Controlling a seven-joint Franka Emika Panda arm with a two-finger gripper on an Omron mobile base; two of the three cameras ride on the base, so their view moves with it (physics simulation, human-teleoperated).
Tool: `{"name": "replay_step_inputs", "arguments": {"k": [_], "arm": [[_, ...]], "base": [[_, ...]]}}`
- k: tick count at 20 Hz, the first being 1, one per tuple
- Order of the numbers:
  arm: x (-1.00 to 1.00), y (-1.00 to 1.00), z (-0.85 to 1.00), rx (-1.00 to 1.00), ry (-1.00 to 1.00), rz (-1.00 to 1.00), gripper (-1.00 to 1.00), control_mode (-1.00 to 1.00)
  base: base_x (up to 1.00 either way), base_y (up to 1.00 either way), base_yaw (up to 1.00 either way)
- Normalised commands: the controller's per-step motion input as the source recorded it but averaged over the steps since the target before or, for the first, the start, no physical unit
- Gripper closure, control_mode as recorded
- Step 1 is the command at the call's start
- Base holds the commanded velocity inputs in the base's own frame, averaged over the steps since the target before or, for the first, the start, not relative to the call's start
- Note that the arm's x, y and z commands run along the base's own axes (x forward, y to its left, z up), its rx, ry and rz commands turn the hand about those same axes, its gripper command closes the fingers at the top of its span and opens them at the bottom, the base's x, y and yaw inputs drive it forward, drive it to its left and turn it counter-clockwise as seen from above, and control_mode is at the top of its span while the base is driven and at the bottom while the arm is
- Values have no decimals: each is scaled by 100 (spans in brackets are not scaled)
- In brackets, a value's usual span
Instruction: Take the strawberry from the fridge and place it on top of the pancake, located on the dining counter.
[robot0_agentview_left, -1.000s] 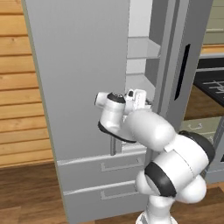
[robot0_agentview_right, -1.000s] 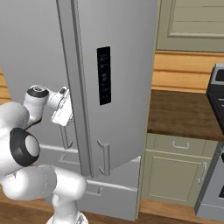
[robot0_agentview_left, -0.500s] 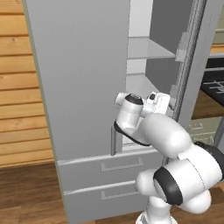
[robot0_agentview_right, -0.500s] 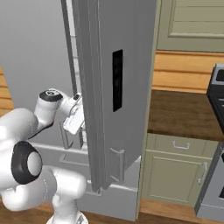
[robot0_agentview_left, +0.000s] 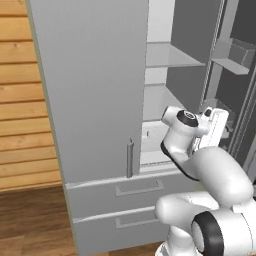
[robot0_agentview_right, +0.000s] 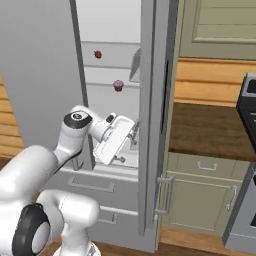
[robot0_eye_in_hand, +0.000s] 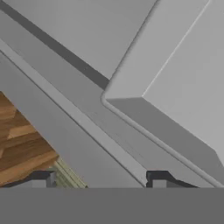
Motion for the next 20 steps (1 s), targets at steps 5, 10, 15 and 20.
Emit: {"name": "replay_step_inputs", "arguments": {"k": [5, 10, 15, 20], "arm": [[0, -73, 0, 11, -2, 11, -100, -100], [-4, -14, 6, 12, -11, 4, -100, -100], [-1, 74, 63, 18, -32, 0, -100, -100], [24, 97, 32, 36, -29, -2, -100, -100]], "base": [[0, 0, 0], [0, 0, 0], [0, 0, 0], [0, 0, 0]]}}
